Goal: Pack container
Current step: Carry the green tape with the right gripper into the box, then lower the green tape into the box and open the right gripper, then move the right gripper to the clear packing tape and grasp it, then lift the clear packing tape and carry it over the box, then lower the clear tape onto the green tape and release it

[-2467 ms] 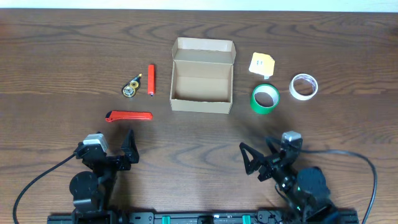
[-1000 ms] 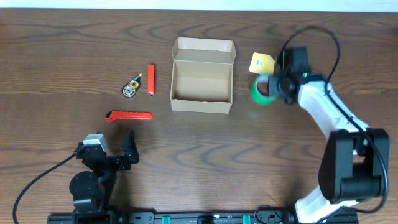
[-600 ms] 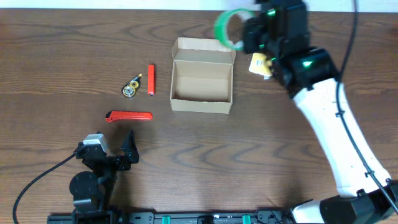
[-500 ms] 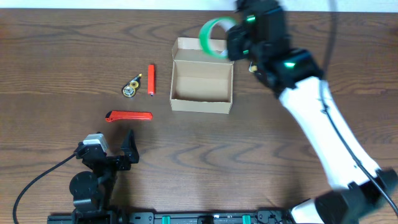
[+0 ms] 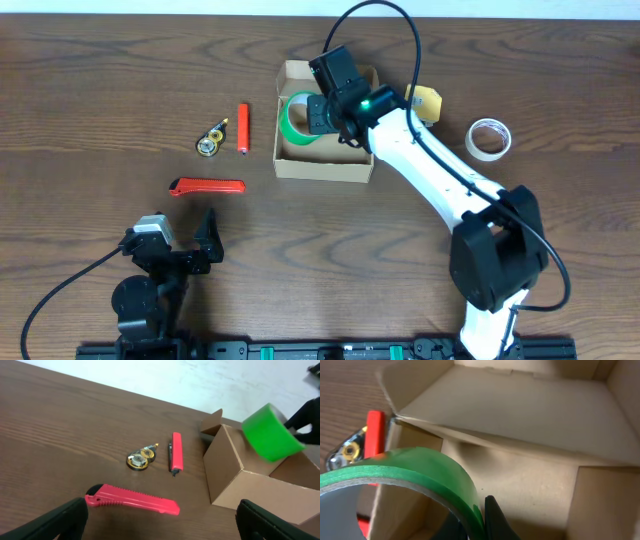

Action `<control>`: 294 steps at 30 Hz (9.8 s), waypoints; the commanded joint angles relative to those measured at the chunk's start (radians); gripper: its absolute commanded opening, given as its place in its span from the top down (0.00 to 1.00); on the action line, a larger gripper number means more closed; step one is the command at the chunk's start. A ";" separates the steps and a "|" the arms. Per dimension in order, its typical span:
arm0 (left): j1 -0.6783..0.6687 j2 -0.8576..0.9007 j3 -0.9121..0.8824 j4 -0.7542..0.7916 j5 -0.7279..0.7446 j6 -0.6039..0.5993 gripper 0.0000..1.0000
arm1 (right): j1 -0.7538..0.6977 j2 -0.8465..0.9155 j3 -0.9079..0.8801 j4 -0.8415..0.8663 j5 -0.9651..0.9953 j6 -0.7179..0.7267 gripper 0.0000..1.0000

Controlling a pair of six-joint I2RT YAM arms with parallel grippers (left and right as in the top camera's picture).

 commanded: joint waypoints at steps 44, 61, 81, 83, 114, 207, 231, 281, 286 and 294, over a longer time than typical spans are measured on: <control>0.007 -0.007 -0.026 -0.006 -0.010 0.000 0.05 | -0.011 -0.024 0.006 -0.166 0.045 0.005 0.99; 0.007 -0.007 -0.026 -0.006 -0.011 0.000 0.05 | -0.021 0.131 0.003 -0.200 0.175 0.103 0.99; 0.007 -0.007 -0.026 -0.006 -0.010 0.000 0.05 | -0.008 0.162 0.003 -0.021 0.080 0.072 0.99; 0.007 -0.007 -0.026 -0.006 -0.011 0.000 0.05 | -0.008 0.162 0.003 -0.014 0.074 0.072 0.99; 0.007 -0.007 -0.026 -0.006 -0.010 0.000 0.05 | -0.264 -0.277 0.070 -0.381 0.090 -0.132 0.99; 0.007 -0.007 -0.026 -0.006 -0.010 0.000 0.05 | -0.528 -0.126 0.096 -0.153 -0.143 -0.279 0.99; 0.007 -0.007 -0.026 -0.006 -0.010 0.000 0.05 | 0.148 0.039 0.171 -0.139 0.064 -0.184 0.99; 0.007 -0.007 -0.026 -0.006 -0.010 0.000 0.05 | 0.125 0.186 0.172 -0.027 0.093 -0.088 0.42; 0.007 -0.007 -0.026 -0.006 -0.010 0.000 0.05 | 0.124 0.137 0.175 -0.024 0.097 -0.135 0.42; 0.007 -0.007 -0.026 -0.006 -0.010 0.000 0.04 | 0.093 0.034 0.176 -0.036 0.097 -0.137 0.85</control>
